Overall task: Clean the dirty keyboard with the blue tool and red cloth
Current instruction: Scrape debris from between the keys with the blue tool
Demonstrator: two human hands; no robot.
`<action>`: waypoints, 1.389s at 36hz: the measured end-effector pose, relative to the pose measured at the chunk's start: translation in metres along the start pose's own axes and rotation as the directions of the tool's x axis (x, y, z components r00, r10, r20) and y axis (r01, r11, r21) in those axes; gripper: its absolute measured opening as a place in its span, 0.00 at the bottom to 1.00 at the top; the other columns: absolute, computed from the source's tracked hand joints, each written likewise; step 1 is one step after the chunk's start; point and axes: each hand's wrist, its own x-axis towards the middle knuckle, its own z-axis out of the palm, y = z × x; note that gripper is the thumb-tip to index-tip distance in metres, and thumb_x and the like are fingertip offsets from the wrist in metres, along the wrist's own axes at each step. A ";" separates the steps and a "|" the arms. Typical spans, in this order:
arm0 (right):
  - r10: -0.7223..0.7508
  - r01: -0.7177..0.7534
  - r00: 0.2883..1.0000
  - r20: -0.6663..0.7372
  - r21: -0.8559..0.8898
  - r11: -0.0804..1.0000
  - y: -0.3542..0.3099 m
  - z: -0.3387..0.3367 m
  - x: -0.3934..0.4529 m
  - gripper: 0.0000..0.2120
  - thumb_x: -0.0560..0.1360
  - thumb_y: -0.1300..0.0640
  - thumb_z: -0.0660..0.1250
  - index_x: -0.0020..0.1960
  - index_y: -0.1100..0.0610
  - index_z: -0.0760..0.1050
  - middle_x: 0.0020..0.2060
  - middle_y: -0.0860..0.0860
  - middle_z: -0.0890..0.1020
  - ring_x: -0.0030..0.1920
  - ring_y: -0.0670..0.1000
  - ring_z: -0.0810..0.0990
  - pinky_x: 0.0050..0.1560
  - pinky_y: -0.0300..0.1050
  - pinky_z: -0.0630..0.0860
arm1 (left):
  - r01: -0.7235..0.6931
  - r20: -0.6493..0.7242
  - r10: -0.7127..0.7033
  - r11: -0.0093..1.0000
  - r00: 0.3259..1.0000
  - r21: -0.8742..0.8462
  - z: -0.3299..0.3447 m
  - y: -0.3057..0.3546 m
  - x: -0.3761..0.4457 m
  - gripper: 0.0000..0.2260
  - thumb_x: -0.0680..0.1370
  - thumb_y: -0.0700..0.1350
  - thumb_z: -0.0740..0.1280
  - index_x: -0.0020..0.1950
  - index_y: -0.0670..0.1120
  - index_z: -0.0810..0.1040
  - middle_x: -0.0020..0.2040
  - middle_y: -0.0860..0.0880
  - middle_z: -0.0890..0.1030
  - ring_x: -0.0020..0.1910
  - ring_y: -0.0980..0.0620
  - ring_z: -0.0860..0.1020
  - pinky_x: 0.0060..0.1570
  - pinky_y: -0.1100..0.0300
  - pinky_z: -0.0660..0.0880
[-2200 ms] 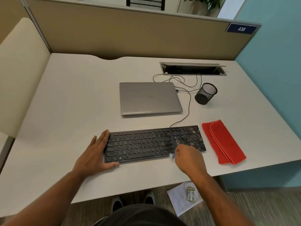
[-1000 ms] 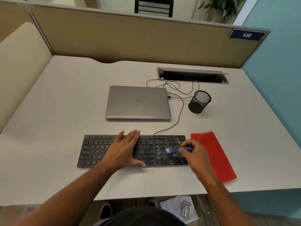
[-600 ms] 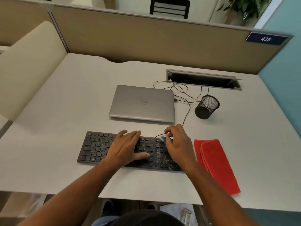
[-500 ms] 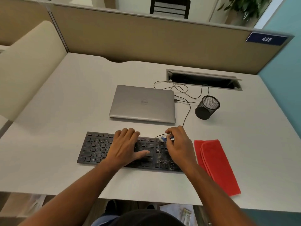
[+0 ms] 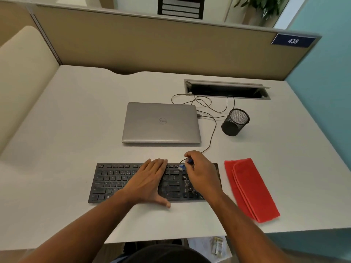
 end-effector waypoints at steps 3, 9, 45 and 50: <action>0.037 -0.037 0.998 0.052 -0.009 0.999 0.000 0.004 0.000 0.08 0.82 0.55 0.63 0.60 0.49 0.76 0.50 0.43 0.82 0.45 0.40 0.77 0.40 0.28 0.70 | -0.010 0.016 0.010 1.000 1.000 0.007 0.001 0.000 0.000 0.65 0.64 0.85 0.59 0.84 0.45 0.36 0.85 0.44 0.45 0.84 0.46 0.44 0.77 0.51 0.31; 0.108 -0.099 0.992 0.058 -0.139 0.985 0.015 -0.006 -0.005 0.05 0.84 0.53 0.60 0.56 0.50 0.74 0.45 0.46 0.83 0.41 0.43 0.78 0.35 0.33 0.71 | -0.019 0.022 0.019 1.000 1.000 0.007 0.002 -0.001 -0.002 0.63 0.67 0.84 0.57 0.83 0.44 0.34 0.85 0.43 0.43 0.84 0.45 0.42 0.78 0.50 0.32; 0.267 -0.276 0.956 -0.120 -0.058 0.960 -0.004 -0.004 0.008 0.05 0.83 0.52 0.62 0.53 0.51 0.76 0.43 0.49 0.83 0.41 0.45 0.80 0.37 0.35 0.75 | -0.015 -0.013 0.014 0.999 1.000 -0.042 0.008 -0.003 -0.002 0.63 0.66 0.85 0.56 0.84 0.45 0.35 0.85 0.45 0.43 0.84 0.47 0.42 0.77 0.51 0.31; 0.238 -0.232 0.971 0.000 -0.217 0.948 -0.006 -0.006 0.011 0.06 0.82 0.53 0.61 0.54 0.52 0.76 0.46 0.51 0.84 0.44 0.50 0.81 0.47 0.49 0.81 | -0.015 -0.020 0.014 0.999 1.000 -0.039 0.008 -0.003 -0.002 0.63 0.66 0.85 0.56 0.84 0.45 0.36 0.85 0.45 0.44 0.84 0.47 0.42 0.78 0.51 0.32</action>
